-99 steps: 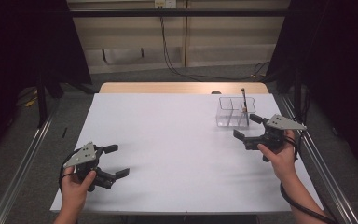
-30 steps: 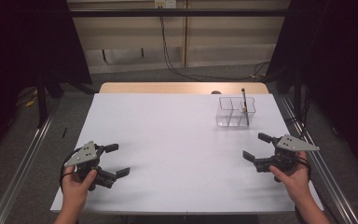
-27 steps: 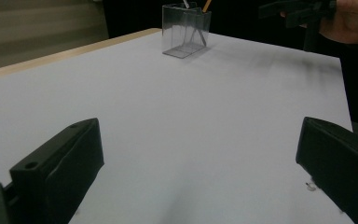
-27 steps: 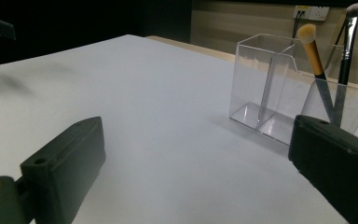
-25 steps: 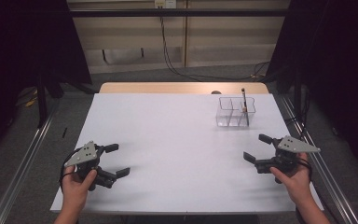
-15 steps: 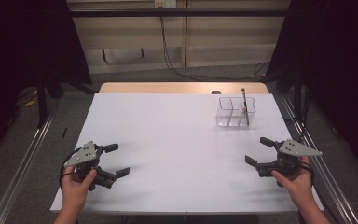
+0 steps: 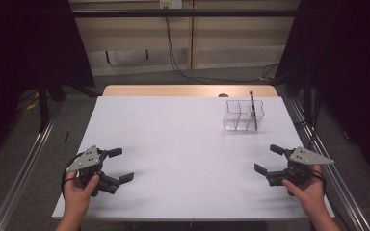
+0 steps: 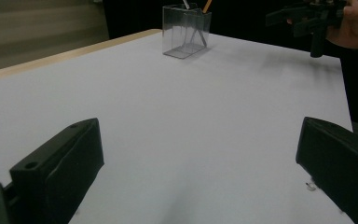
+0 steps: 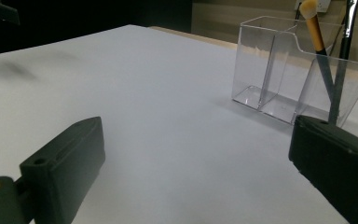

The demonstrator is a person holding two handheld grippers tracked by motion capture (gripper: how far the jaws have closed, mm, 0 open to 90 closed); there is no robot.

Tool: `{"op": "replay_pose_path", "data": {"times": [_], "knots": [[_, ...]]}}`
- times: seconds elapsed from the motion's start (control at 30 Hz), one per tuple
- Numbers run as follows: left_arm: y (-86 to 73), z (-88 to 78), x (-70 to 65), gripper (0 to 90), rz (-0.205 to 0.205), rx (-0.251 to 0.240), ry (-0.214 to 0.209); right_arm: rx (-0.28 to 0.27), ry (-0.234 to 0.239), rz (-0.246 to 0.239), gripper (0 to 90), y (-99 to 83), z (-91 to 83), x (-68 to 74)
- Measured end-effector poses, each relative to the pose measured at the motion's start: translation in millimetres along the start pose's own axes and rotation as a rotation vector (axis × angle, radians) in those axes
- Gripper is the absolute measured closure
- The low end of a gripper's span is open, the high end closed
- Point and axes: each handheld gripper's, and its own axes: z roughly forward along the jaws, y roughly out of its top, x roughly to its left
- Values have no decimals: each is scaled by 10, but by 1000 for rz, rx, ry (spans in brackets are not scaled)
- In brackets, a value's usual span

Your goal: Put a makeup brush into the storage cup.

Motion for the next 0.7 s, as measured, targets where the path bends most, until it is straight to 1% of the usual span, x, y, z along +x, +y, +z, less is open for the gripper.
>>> {"op": "replay_pose_path", "data": {"times": [0.23,0.3,0.7], "knots": [[2,-4,2,6,8,4,0,-4,-4,3,31,-27,-19,7],[2,1,-5,6,2,2,-1,-2,-1,7,30,-36,-30,9],[1,4,-8,6,5,6,-2,-5,-5,-9,28,-65,-77,32]]}}
